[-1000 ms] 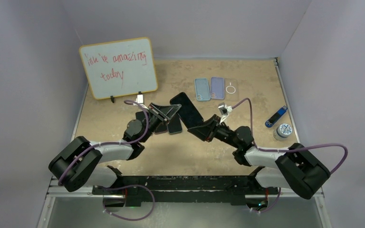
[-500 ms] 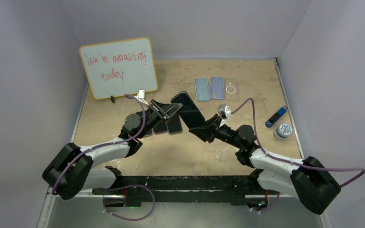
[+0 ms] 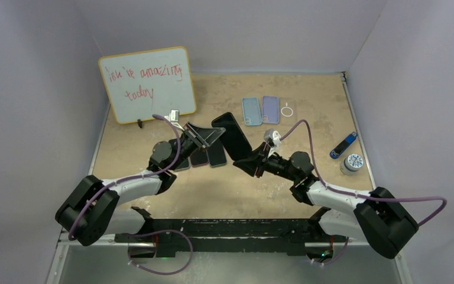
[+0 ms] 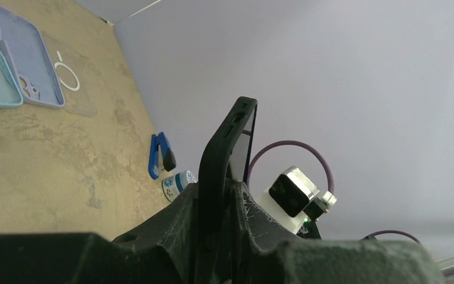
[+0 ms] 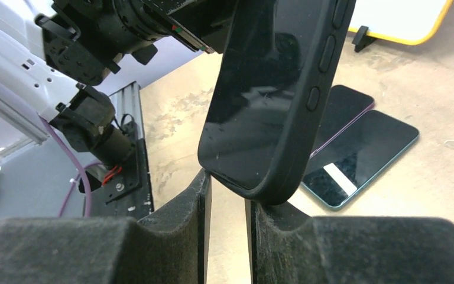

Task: Take the phone out of the phone case
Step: Remove the phone case from the phone.

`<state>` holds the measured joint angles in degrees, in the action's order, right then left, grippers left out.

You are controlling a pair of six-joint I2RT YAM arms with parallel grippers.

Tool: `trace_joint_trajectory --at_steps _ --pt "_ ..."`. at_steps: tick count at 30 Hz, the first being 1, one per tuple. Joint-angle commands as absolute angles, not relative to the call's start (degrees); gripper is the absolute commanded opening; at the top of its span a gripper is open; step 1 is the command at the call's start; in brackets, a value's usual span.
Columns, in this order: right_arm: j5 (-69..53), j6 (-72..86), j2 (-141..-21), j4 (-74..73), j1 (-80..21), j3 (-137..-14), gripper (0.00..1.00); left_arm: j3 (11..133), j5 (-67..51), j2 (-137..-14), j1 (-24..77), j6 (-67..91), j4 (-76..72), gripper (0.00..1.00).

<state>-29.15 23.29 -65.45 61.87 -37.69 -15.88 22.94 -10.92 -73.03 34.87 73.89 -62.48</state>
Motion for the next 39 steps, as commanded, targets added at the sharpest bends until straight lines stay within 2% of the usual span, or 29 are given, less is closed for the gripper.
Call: trace_joint_trajectory --at_steps 1,11,13,15,19,27,30,35,39 --pt "-30.8 29.8 -67.9 72.1 -37.0 -18.9 0.0 21.4 -16.6 -74.8 36.1 72.4 -75.5 0.0" --pt "-31.7 38.2 -67.4 75.4 -37.0 -18.4 0.02 18.3 -15.2 -75.6 36.3 71.2 -84.8 0.0" --pt "-31.2 38.1 -67.1 75.0 -37.0 -17.7 0.1 17.9 -14.3 -74.9 36.2 71.6 -84.4 0.0" --pt "-31.3 37.4 -66.7 74.0 -37.0 -17.1 0.24 17.9 -14.2 -74.0 36.1 72.0 -83.8 0.0" --pt "-32.0 34.9 -64.4 69.1 -36.8 -15.6 0.34 18.6 -16.4 -71.5 34.6 72.2 -81.2 0.0" --pt "-38.2 20.9 -55.9 46.6 -36.8 -19.7 0.6 21.1 -26.8 -64.3 27.8 67.8 -67.8 0.0" --pt "-39.9 17.5 -54.8 41.5 -36.8 -21.4 0.67 22.7 -31.3 -63.0 27.3 65.8 -64.6 0.0" --pt "-41.9 15.9 -55.1 39.7 -36.7 -23.0 0.68 25.1 -37.6 -62.2 27.2 63.7 -62.5 0.0" --pt "-45.3 15.1 -55.7 38.3 -36.7 -24.7 0.65 27.1 -41.4 -61.6 27.2 62.1 -60.1 0.0"
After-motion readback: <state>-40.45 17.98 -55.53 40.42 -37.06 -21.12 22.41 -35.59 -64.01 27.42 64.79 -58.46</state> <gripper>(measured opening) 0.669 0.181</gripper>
